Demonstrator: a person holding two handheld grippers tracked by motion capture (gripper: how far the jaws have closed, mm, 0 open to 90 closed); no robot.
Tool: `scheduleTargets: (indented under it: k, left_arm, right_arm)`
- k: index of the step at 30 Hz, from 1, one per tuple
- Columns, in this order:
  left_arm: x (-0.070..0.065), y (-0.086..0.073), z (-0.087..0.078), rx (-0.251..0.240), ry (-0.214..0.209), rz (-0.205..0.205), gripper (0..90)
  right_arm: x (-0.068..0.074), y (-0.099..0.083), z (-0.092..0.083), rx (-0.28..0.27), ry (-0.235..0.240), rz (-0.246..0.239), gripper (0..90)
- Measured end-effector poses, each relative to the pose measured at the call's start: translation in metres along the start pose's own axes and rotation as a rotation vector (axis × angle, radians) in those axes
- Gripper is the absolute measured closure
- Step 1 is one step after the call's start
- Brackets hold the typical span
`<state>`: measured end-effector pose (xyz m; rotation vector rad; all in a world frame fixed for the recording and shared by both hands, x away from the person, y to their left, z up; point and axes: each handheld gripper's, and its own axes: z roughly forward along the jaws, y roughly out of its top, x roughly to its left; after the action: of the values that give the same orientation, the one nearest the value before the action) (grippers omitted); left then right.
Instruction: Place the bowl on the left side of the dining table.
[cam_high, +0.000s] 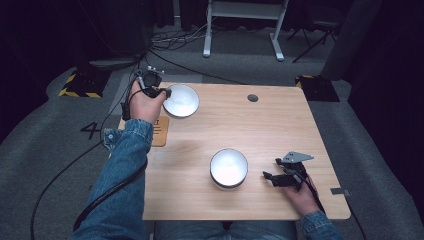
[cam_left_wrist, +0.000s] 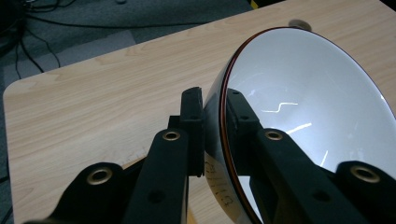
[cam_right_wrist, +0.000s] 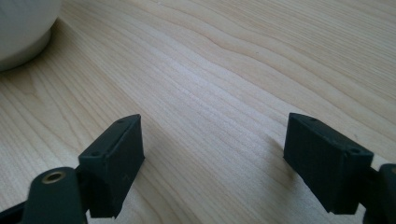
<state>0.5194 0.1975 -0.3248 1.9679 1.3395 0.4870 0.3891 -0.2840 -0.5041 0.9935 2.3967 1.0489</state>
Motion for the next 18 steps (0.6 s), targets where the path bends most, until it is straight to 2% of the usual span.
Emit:
scheduleTargets:
  k: [1, 4, 6, 9, 13, 15, 18]
  left_arm:
    - [0.008, -0.003, 0.002, -0.003, 0.007, -0.022, 80.1]
    - [0.015, -0.006, 0.003, 0.004, 0.008, -0.042, 80.0]
    - [0.023, -0.010, 0.004, 0.000, 0.027, -0.066, 80.0]
    - [0.031, -0.017, 0.005, -0.001, 0.045, -0.085, 80.0]
    - [0.040, -0.021, 0.004, 0.006, 0.049, -0.104, 80.1]
    - [0.048, -0.026, 0.003, 0.008, 0.061, -0.128, 80.0]
    - [0.053, -0.029, 0.003, 0.009, 0.075, -0.139, 80.0]
  right_arm:
    - [0.000, 0.000, 0.000, -0.001, 0.000, 0.000, 20.0]
    - [0.000, 0.000, 0.000, -0.001, 0.000, 0.000, 20.0]
    - [0.000, 0.000, 0.000, -0.001, 0.000, 0.000, 20.0]
    - [0.000, 0.000, 0.000, -0.001, 0.000, 0.001, 20.0]
    - [0.001, 0.000, 0.000, -0.003, 0.003, 0.010, 20.0]
    - [0.001, 0.000, 0.000, -0.003, 0.004, 0.009, 20.0]
    - [0.001, 0.000, 0.000, -0.003, 0.004, 0.009, 20.0]
